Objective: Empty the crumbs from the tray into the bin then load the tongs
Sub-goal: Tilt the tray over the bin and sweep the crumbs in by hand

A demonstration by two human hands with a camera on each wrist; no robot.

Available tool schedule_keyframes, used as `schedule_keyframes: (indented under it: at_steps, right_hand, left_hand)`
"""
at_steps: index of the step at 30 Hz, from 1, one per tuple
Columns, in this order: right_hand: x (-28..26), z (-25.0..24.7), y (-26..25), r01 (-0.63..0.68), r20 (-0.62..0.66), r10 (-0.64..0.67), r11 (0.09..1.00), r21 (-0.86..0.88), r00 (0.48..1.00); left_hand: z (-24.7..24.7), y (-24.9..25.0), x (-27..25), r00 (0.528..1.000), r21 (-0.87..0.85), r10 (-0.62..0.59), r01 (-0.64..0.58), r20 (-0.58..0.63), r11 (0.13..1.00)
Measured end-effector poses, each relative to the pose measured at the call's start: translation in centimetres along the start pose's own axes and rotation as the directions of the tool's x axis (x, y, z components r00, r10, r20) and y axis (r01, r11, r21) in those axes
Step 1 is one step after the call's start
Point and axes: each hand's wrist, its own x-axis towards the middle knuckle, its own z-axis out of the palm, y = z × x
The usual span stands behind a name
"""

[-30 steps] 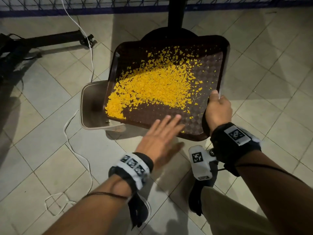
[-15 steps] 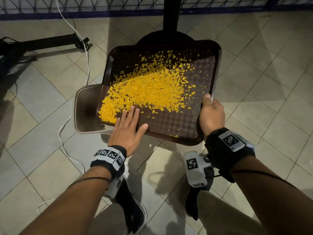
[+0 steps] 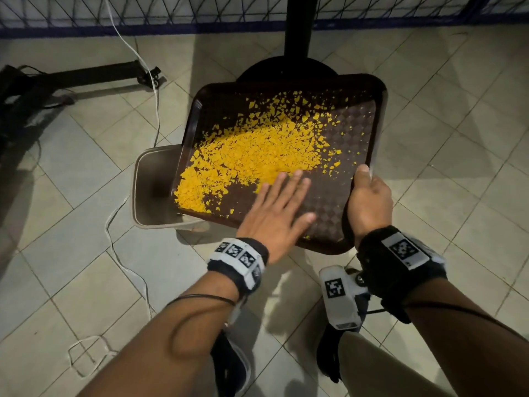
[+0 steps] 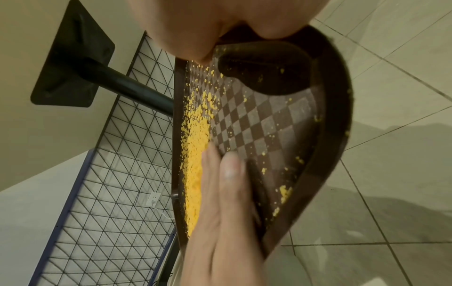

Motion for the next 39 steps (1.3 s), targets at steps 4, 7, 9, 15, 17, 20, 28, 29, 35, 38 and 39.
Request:
schedule_keyframes:
  at_steps: [4,7,9,15,17,20,28,29,35,38,39]
  right_hand:
    - [-0.2,-0.3,0.0,-0.006,0.009,0.006,1.0,0.019,1.0]
    - [-0.3,-0.4,-0.1,-0.003,0.007,0.002,0.999,0.032,1.0]
    - [-0.3,-0.4,0.0,-0.004,0.013,0.003,1.0,0.024,1.0]
    - [-0.3,0.2,0.1,0.002,-0.013,-0.002,1.0,0.024,1.0]
    - [-0.3,0.3,0.1,0.005,-0.022,-0.005,1.0,0.021,1.0]
    - [-0.3,0.1,0.1,0.014,-0.029,-0.014,1.0,-0.005,0.999]
    - [-0.7,-0.1,-0.4,0.003,0.02,-0.003,0.999,0.048,1.0]
    - [-0.7,-0.1,-0.4,-0.001,0.027,-0.001,0.998,0.056,1.0]
    - [-0.7,0.0,-0.5,-0.014,-0.006,0.014,0.998,0.065,1.0]
    - [-0.7,-0.1,-0.7,-0.009,-0.001,0.009,0.997,0.074,1.0]
    - [-0.6,-0.1,-0.6,-0.001,-0.001,0.001,0.998,0.066,1.0]
  left_hand:
    - [0.6,-5.6,-1.2,0.966,-0.15,-0.256,0.259,0.043,0.954]
    - [-0.1,-6.4,-1.7,0.938,-0.201,-0.345,0.343,0.029,0.917]
    - [-1.0,-4.1,-1.5,0.957,-0.179,-0.289,0.28,-0.027,0.943]
    - [-0.9,4.9,0.5,0.973,-0.029,0.227,-0.228,-0.044,0.973]
    - [-0.7,4.9,1.3,0.973,0.008,0.227,-0.227,-0.041,0.974]
    - [-0.6,2.1,1.8,0.995,-0.017,0.083,-0.084,-0.056,0.996]
    - [-1.3,-6.4,-0.6,0.956,-0.244,-0.288,0.267,-0.05,0.932]
    - [-1.7,-5.4,-0.5,0.971,-0.221,-0.22,0.196,-0.093,0.955]
    - [-3.0,3.7,3.4,0.969,-0.024,0.204,-0.209,-0.139,0.978]
    - [-2.8,4.6,4.9,0.974,0.026,0.198,-0.196,-0.114,0.98]
    - [-2.8,4.1,5.1,0.978,0.034,0.177,-0.174,-0.114,0.984]
